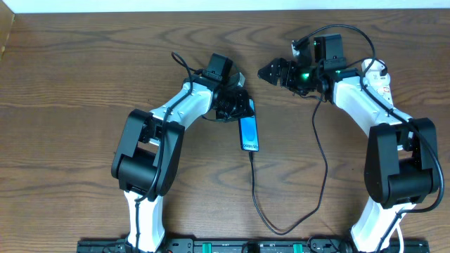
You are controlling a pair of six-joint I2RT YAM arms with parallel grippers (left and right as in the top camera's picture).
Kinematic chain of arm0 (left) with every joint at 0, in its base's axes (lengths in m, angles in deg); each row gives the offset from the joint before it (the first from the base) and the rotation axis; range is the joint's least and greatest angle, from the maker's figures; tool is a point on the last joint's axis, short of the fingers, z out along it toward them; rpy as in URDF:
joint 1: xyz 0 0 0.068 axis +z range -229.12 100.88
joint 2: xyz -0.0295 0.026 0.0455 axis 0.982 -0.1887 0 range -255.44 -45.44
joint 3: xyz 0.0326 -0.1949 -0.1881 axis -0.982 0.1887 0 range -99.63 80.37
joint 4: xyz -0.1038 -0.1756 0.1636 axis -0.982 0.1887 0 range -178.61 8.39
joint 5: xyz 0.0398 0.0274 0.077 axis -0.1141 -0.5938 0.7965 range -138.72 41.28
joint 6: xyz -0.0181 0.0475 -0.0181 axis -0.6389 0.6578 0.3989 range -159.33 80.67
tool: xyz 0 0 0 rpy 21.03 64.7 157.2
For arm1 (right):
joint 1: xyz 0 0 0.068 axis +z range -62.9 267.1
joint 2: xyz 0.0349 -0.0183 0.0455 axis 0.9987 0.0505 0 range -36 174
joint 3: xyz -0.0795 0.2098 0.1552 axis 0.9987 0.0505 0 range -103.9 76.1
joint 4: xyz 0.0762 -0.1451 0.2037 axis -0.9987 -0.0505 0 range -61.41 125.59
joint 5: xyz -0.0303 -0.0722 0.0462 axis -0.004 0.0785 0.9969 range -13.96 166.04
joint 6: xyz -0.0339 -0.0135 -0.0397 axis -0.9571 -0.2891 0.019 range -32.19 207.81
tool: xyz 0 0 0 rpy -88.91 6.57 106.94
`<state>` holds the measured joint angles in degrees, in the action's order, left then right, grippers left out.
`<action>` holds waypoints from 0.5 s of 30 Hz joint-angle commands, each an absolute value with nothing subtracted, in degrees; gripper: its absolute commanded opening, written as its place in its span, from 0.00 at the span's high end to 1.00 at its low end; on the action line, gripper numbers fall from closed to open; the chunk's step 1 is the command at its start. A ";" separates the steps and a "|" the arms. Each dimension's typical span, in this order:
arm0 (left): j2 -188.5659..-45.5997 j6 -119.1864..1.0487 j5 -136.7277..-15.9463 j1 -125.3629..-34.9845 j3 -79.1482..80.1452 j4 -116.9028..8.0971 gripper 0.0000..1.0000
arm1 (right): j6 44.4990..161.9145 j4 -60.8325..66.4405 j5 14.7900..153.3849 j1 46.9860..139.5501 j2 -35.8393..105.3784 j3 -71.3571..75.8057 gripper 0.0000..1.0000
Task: Plug charger to phone and switch on socket
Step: 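Lower the phone flat onto the table with the left gripper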
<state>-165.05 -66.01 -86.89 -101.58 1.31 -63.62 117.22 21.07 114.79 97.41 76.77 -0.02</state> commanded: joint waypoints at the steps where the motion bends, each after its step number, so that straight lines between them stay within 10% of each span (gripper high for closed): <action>1: -165.42 -64.87 -85.30 -101.60 0.65 -63.79 0.85 | 115.97 20.93 114.55 97.39 75.08 -0.30 0.01; 15: -165.42 -64.87 -85.25 -101.60 0.65 -63.79 0.64 | 115.97 20.52 114.55 97.39 75.08 -0.30 0.01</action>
